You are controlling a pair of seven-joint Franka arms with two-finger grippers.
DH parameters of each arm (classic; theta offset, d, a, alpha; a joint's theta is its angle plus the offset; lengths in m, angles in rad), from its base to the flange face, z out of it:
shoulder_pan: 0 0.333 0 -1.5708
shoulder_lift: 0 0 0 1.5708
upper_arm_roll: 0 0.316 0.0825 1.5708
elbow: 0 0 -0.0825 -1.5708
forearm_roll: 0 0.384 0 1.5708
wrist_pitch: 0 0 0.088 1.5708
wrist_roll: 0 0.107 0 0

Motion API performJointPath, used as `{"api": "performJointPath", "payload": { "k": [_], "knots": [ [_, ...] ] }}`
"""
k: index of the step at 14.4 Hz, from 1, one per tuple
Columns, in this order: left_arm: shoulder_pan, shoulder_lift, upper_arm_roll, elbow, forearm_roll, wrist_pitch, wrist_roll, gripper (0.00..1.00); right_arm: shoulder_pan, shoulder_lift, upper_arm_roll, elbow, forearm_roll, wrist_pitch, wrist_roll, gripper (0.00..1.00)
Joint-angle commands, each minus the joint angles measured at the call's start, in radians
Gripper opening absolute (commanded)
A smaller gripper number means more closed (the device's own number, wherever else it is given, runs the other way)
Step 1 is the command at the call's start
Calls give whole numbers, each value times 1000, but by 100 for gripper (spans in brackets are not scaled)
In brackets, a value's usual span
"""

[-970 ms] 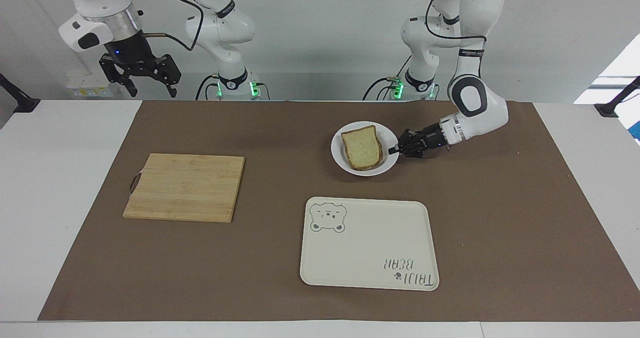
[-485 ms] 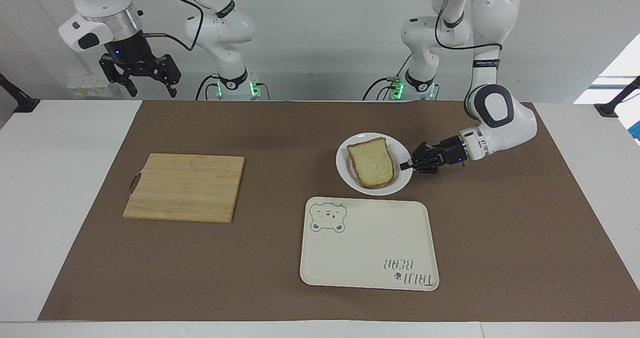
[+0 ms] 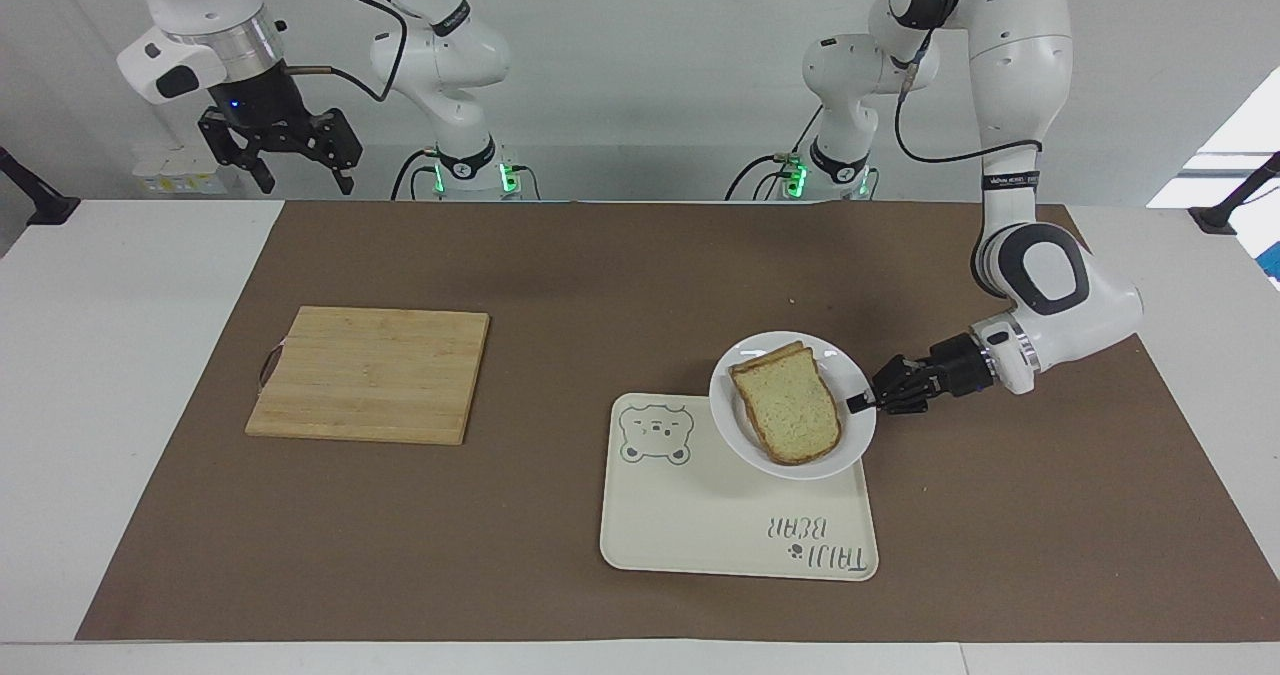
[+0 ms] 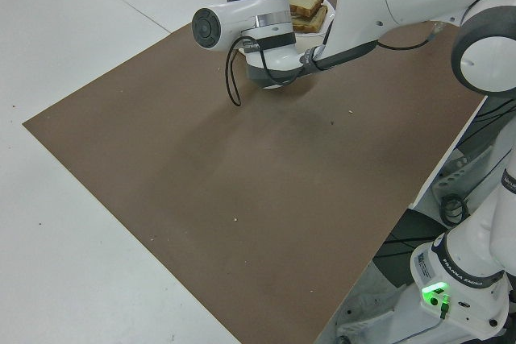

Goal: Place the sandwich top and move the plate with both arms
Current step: 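Slide the plate with the left gripper onto the white tray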

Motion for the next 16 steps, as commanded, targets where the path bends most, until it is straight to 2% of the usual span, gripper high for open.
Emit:
{"api": "performJointPath", "payload": {
  "k": [1,3,8,11,16],
  "knots": [
    [-22,75,-21,124,7,10,-80,0,-7,-4,4,-2,-1,-6,-21,100],
    [-59,91,-26,127,6,90,-80,0,-7,-4,4,-2,-1,-6,-19,100],
    [-68,165,-31,185,7,138,-75,0,-7,-4,3,-2,-1,-6,-19,100],
    [-94,174,-32,194,9,202,-78,0,-7,-4,4,-2,-1,-6,-19,100],
    [-120,186,-32,187,15,226,-77,0,-7,-4,4,-2,-1,-7,-19,100]
  ]
}}
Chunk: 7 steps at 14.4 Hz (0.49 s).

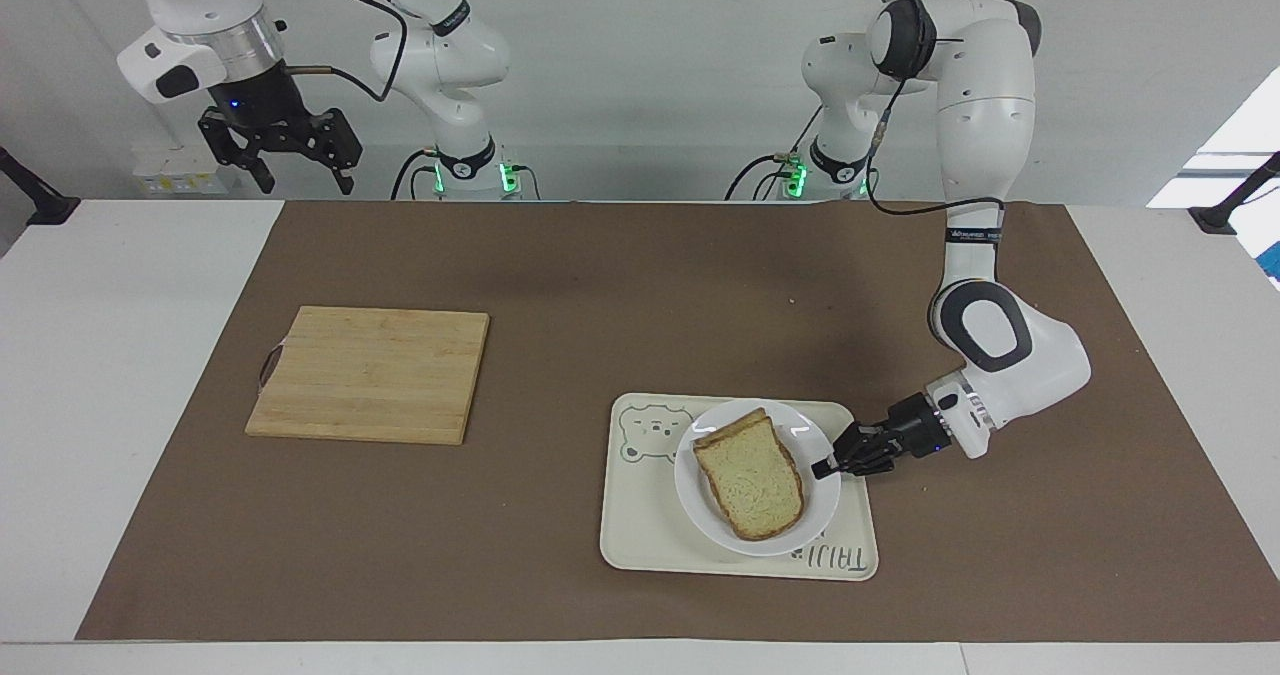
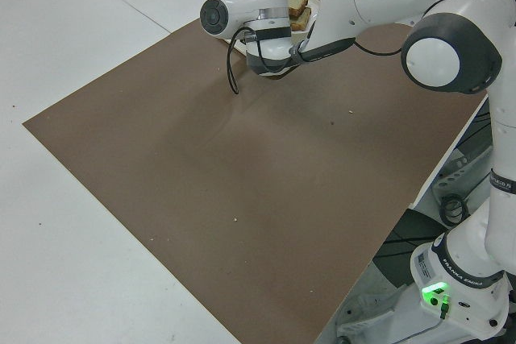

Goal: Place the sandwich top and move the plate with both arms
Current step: 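Slide the plate with the left gripper onto the white tray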

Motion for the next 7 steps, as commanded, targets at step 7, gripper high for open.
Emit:
{"api": "performJointPath", "payload": {
  "k": [7],
  "knots": [
    [-55,11,6,20,42,59,-28,0,-7,-4,4,-4,-1,-6,-19,100]
  ]
}}
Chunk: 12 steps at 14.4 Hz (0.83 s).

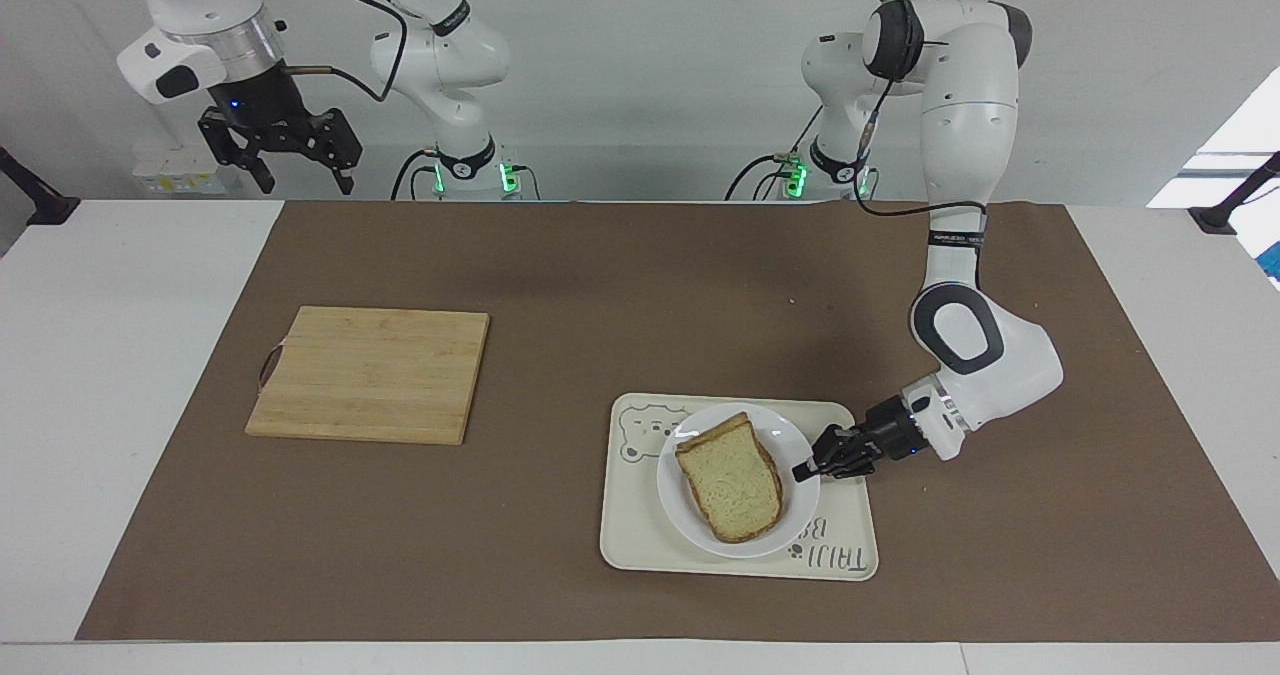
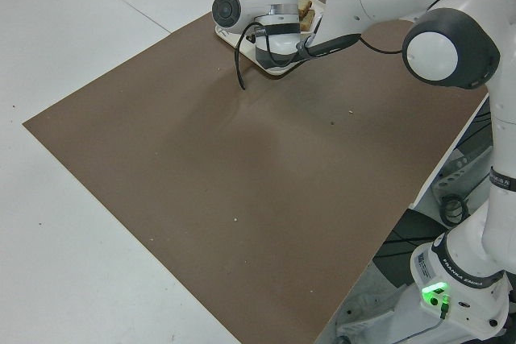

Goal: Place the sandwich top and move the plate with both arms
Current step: 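Slide the plate with the left gripper onto the white tray, then open the left gripper to release the plate rim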

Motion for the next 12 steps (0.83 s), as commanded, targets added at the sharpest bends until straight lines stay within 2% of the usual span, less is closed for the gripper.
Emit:
{"api": "performJointPath", "payload": {
  "k": [1,6,7,9,11,12],
  "knots": [
    [-4,3,8,14,29,-7,-26,0,-7,-4,4,-2,-1,-7,-19,100],
    [-6,-3,11,-13,61,7,-27,2,-7,-4,4,-2,-1,-6,-19,100],
    [-9,-5,14,-19,63,11,-27,7,-7,-4,4,-2,-1,-6,-19,100],
    [-9,-6,16,-20,66,11,-27,36,-7,-4,4,-2,-1,-6,-19,100],
    [-10,-6,16,-19,67,13,-23,58,-7,-4,3,-2,-1,-6,-19,100],
    [-7,-6,17,-19,67,16,-20,59,-7,-4,4,-2,-1,-6,-19,100]
  ]
}}
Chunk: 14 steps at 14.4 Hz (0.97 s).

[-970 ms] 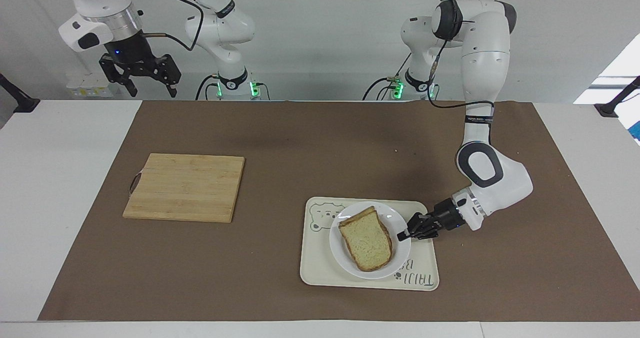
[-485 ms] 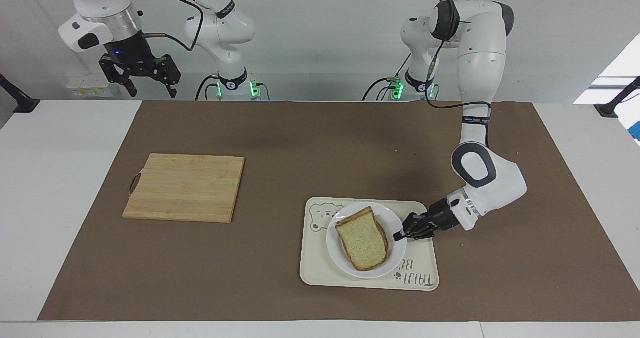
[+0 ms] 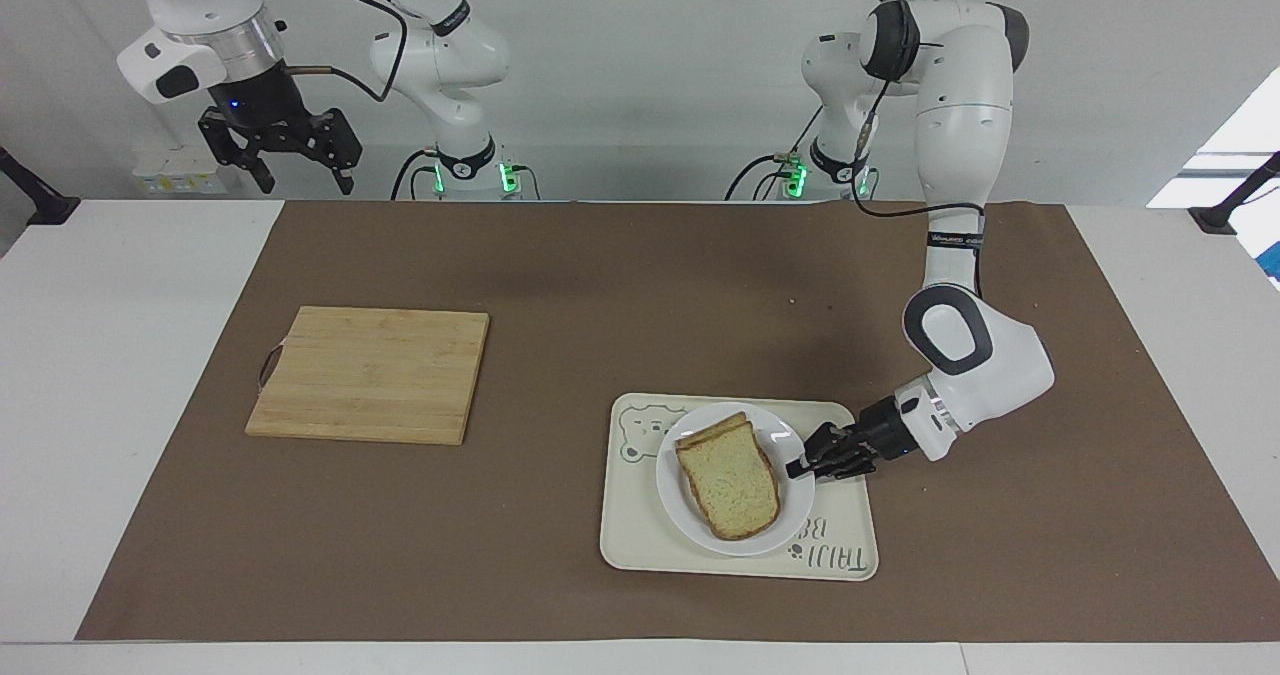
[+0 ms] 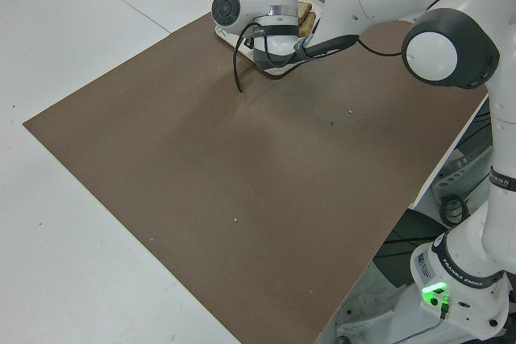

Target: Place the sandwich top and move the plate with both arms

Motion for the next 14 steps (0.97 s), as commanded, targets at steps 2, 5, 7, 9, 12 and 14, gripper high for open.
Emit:
{"api": "performJointPath", "payload": {
  "k": [2,5,7,9,12,14],
  "knots": [
    [-6,-9,10,-6,42,16,-5,77,-7,-4,4,-2,-1,-6,-19,100],
    [-9,-45,27,0,155,22,-22,100,-7,-4,3,-2,-1,-6,-19,100],
    [-11,-93,30,-2,282,20,-112,100,-7,-4,4,-2,-1,-6,-19,100],
    [-35,-148,30,0,478,16,-257,100,-7,-4,4,-2,-1,-6,-19,100],
    [-40,-251,30,0,744,-48,-426,100,-7,-4,4,-2,-1,-6,-19,100],
    [-37,-324,30,14,855,-142,-477,100,-7,-4,4,-2,-1,-6,-19,100]
  ]
}}
